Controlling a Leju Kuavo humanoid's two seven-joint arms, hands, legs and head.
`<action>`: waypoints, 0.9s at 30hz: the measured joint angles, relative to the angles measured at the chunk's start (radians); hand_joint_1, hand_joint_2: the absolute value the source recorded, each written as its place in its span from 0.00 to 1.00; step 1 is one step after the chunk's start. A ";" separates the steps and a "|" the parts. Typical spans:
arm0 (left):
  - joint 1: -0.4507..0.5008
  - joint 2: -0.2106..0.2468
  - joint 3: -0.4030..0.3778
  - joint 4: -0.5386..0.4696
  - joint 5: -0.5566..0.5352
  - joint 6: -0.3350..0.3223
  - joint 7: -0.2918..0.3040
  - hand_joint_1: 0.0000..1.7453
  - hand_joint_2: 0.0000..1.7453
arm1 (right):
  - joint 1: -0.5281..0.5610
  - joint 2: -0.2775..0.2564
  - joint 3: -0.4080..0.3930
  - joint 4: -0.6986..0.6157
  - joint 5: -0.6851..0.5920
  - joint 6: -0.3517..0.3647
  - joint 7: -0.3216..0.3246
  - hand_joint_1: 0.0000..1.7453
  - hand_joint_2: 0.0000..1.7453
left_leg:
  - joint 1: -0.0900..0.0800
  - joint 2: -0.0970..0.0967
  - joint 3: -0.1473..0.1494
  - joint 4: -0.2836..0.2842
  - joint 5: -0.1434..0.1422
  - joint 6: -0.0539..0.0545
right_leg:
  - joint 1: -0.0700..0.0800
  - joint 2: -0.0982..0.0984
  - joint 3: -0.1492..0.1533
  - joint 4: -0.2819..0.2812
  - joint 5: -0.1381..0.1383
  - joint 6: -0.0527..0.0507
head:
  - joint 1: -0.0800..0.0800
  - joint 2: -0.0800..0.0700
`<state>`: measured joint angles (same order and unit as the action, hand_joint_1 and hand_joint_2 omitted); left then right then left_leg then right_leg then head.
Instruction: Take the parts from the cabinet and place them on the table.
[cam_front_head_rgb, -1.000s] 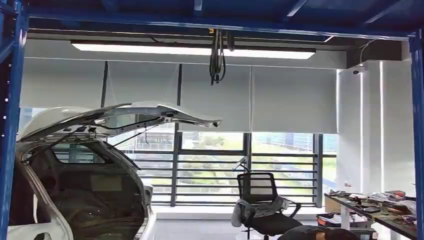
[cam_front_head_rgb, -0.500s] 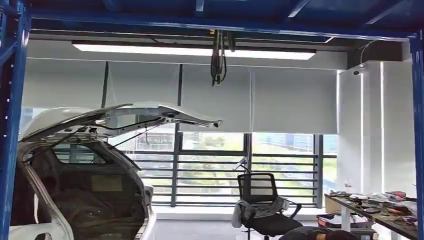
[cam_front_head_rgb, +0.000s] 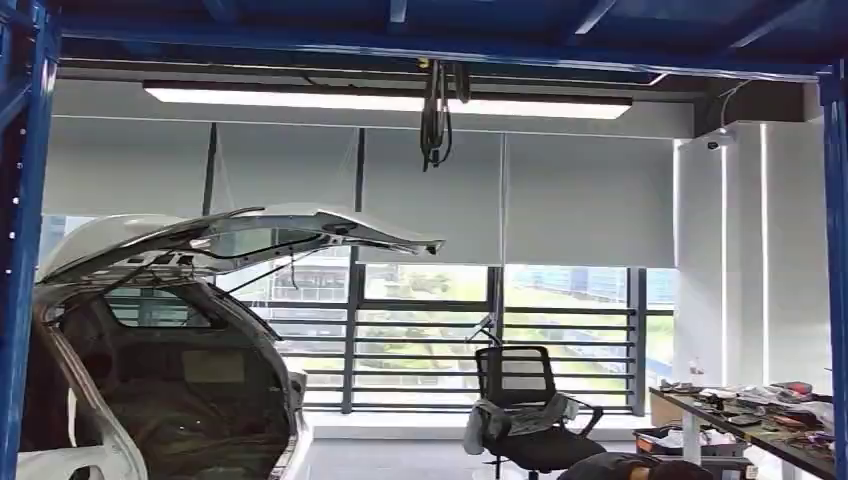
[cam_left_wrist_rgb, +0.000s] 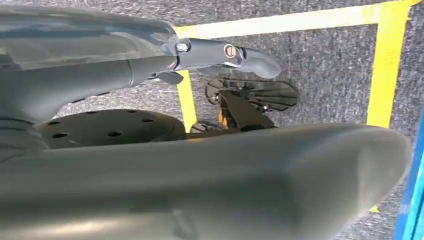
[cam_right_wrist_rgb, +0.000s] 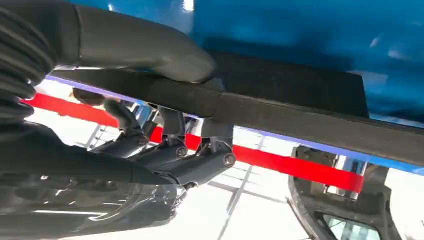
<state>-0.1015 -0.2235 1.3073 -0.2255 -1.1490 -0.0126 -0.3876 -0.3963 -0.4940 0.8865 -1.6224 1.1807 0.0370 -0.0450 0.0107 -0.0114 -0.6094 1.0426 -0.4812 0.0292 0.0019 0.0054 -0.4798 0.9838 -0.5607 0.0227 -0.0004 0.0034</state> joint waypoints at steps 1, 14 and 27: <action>0.000 0.000 0.000 0.000 0.000 -0.001 -0.005 0.00 0.00 | 0.001 -0.002 -0.001 -0.003 0.003 0.000 0.001 1.00 1.00 | 0.000 0.000 0.000 0.000 0.000 0.000 | 0.000 0.000 0.000 0.000 0.000 0.000 | 0.000 0.000; 0.001 0.000 -0.005 0.000 -0.008 -0.007 -0.105 0.00 1.00 | 0.143 -0.027 -0.124 -0.113 0.095 -0.045 0.059 1.00 1.00 | 0.000 0.000 0.000 0.000 0.000 0.000 | 0.000 0.000 0.000 0.000 0.000 0.000 | 0.000 0.000; 0.001 0.002 -0.005 0.000 -0.005 -0.008 -0.115 0.00 1.00 | 0.239 0.080 -0.397 -0.267 0.151 -0.154 0.073 1.00 1.00 | 0.000 0.000 -0.001 0.000 0.000 0.000 | 0.000 0.000 0.000 0.000 0.000 0.000 | 0.000 0.000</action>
<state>-0.1008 -0.2220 1.3027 -0.2255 -1.1543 -0.0206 -0.5028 -0.1570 -0.4138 0.4897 -1.8891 1.3321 -0.1168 0.0282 0.0106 -0.0115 -0.6100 1.0425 -0.4815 0.0294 0.0020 0.0050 -0.4800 0.9838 -0.5610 0.0228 -0.0004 0.0034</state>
